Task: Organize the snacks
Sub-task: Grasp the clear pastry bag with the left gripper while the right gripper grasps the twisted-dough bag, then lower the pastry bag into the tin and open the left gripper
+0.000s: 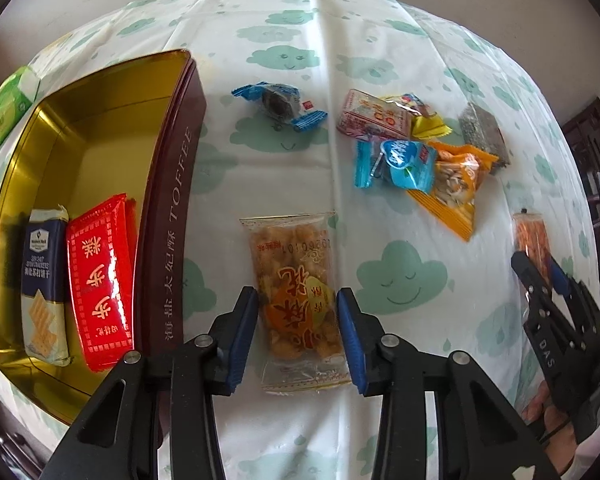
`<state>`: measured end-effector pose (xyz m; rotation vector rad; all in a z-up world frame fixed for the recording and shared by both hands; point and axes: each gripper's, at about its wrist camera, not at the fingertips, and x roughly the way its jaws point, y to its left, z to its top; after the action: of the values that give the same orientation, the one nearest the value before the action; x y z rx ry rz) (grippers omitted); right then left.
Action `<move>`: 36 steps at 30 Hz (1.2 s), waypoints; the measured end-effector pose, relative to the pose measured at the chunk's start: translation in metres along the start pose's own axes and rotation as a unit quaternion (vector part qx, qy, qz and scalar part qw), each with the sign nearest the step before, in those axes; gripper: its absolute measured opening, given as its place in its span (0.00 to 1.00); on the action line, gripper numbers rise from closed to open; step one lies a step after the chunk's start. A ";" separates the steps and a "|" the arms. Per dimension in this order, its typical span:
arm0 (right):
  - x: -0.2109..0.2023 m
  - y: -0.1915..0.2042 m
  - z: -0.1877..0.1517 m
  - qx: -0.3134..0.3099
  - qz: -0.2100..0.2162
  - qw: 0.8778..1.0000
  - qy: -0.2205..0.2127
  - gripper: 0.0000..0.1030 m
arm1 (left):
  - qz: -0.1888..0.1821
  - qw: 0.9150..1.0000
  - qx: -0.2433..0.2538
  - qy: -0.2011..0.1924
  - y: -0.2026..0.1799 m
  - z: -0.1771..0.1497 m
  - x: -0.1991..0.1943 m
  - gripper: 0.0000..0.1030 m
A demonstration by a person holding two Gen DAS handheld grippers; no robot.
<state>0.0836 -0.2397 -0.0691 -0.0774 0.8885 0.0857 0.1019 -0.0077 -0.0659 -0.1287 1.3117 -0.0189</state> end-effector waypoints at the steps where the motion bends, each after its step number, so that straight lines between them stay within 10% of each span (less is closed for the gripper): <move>1: 0.000 0.000 0.000 0.000 0.000 1.000 0.000 0.41 | 0.001 1.000 -0.003 0.002 0.000 0.000 0.002 0.37; 24: 0.000 0.000 0.000 -0.001 0.000 1.000 0.000 0.41 | -0.020 0.998 0.043 -0.039 0.005 -0.002 -0.047 0.34; 36: 0.001 0.000 -0.001 -0.001 0.000 1.000 0.000 0.41 | 0.043 0.997 0.015 -0.068 0.103 0.018 -0.083 0.34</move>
<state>0.0836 -0.2394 -0.0700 -0.0802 0.8884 0.0862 0.0917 0.1029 0.0073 -0.0472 1.1788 0.0436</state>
